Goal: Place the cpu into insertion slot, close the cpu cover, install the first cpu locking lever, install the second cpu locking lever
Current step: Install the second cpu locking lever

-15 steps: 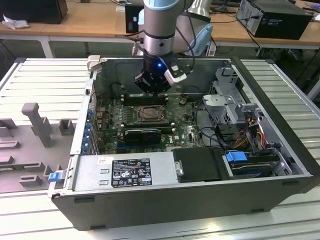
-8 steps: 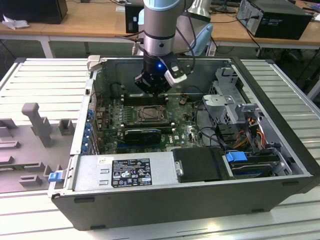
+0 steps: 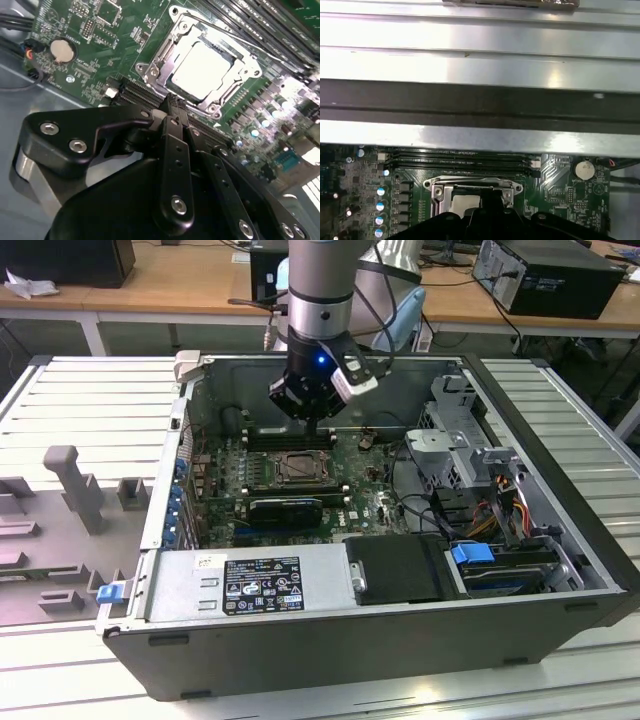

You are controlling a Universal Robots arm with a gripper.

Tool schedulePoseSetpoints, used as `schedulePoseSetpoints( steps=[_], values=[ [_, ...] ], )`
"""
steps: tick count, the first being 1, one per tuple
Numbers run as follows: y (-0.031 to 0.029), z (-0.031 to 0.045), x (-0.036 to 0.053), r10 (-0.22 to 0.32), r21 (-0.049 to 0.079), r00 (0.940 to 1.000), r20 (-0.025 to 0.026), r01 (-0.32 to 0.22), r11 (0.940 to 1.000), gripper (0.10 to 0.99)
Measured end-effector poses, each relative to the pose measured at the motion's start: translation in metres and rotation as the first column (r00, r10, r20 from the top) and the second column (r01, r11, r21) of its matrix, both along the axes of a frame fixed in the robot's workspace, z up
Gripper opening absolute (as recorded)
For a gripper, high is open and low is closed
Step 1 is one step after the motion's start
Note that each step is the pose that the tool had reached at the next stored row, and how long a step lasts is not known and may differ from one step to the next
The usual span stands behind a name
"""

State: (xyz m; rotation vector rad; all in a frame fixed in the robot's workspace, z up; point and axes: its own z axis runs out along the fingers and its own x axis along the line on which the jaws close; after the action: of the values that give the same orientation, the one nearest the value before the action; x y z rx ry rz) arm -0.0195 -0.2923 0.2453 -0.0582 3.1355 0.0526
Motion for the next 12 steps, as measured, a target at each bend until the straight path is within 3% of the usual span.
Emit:
schedulePoseSetpoints(
  steps=[3, 4, 5, 6, 7, 8, 10, 12],
  values=[
    [-0.0076, 0.0001, -0.0002, 0.0, 0.0, 1.0, -0.0001, 0.0, 1.0, 0.106],
    [-0.0167, -0.0001, -0.0004, -0.001, 0.0, 1.0, -0.0001, 0.001, 1.0, 0.106],
    [-0.0308, -0.0006, -0.0005, 0.0, 0.0, 1.0, -0.0002, 0.0, 1.0, 0.106],
    [-0.038, -0.0013, -0.0006, -0.001, 0.0, 1.0, -0.0009, 0.001, 1.0, 0.106],
    [-0.0493, -0.0024, -0.0005, 0.0, 0.0, 1.0, -0.0018, 0.0, 1.0, 0.106],
    [-0.0556, -0.0032, -0.0006, 0.0, 0.0, 1.0, -0.0028, 0.0, 1.0, 0.106],
    [-0.0627, -0.0055, -0.0006, 0.001, 0.003, 1.0, -0.0073, -0.001, 1.0, 0.106],
    [-0.0648, -0.0084, -0.0007, 0.015, 0.015, 0.9999, -0.008, -0.015, 0.9998, 0.106]
  ],
)
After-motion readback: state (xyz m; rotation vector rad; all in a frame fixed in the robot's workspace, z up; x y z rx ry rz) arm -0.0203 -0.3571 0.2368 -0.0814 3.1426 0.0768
